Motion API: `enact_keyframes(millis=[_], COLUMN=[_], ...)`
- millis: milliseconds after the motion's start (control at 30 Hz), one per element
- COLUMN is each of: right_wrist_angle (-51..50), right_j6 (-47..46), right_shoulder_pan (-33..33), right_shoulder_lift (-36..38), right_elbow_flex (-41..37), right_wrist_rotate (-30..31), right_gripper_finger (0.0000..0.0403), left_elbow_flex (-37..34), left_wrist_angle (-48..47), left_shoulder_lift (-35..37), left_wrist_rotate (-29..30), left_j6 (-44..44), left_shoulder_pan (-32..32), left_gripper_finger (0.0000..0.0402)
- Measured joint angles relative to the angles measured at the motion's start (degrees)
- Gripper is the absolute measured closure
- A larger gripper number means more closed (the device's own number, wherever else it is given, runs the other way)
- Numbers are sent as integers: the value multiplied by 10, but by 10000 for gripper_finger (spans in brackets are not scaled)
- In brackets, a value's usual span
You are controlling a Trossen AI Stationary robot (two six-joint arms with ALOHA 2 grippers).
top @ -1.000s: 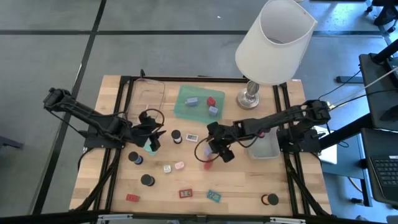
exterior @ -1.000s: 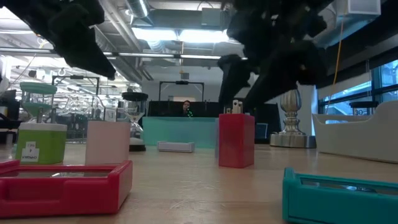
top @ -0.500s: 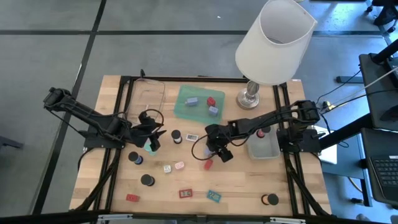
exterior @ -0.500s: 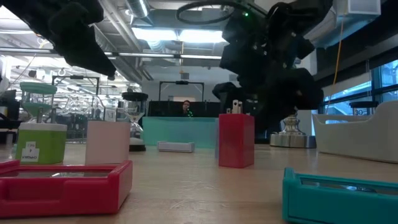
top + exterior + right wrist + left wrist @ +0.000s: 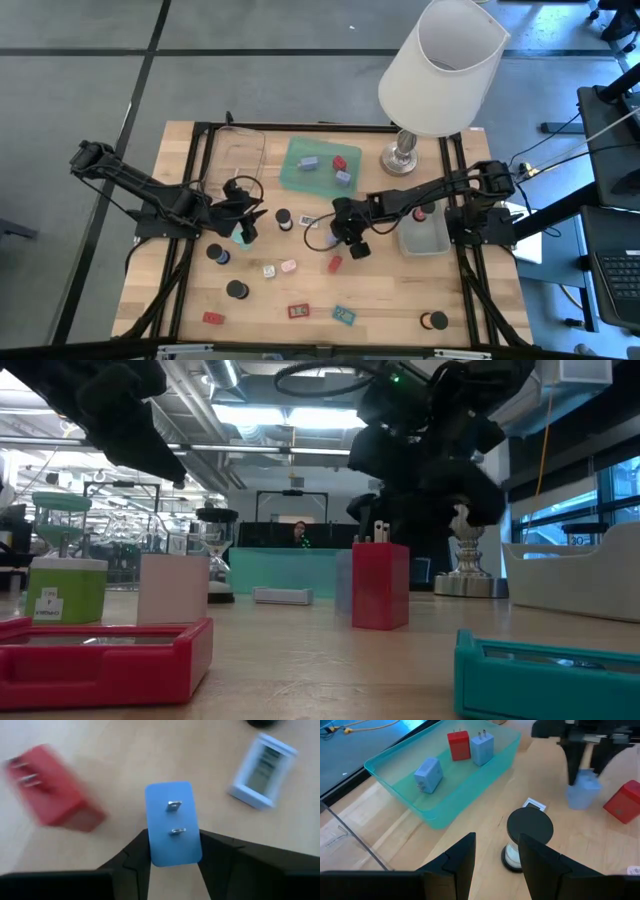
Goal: Pick & Place Office items
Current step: Put the blue charger adapter into the green bin
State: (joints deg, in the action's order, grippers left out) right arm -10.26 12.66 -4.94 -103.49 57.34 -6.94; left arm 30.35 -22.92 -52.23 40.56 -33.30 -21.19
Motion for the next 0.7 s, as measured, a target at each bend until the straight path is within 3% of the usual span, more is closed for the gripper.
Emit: enact_keyframes(millis=[233,400,500,600,700], right_wrist_angle=[0,16,32,46,43], right_j6=[-29,-39,-114,-206,-230], right_shoulder_pan=[10,23,48,77,100], right_shoulder_lift=[59,89,83,70,57], right_elbow_flex=[10,39,51,51,51], right_wrist_rotate=[74,197,252,257,246], right_gripper_finger=[280,280,280,280,280], left_elbow_flex=[0,0,0,0,0], left_wrist_angle=[-1,-1,-1,0,0], left_shoulder_lift=[0,0,0,0,0], left_wrist_rotate=[3,5,5,5,4], left_j6=[0,0,0,0,-3], left_shoulder_pan=[-7,-7,-7,-7,-8], left_gripper_finger=[257,257,257,257,257])
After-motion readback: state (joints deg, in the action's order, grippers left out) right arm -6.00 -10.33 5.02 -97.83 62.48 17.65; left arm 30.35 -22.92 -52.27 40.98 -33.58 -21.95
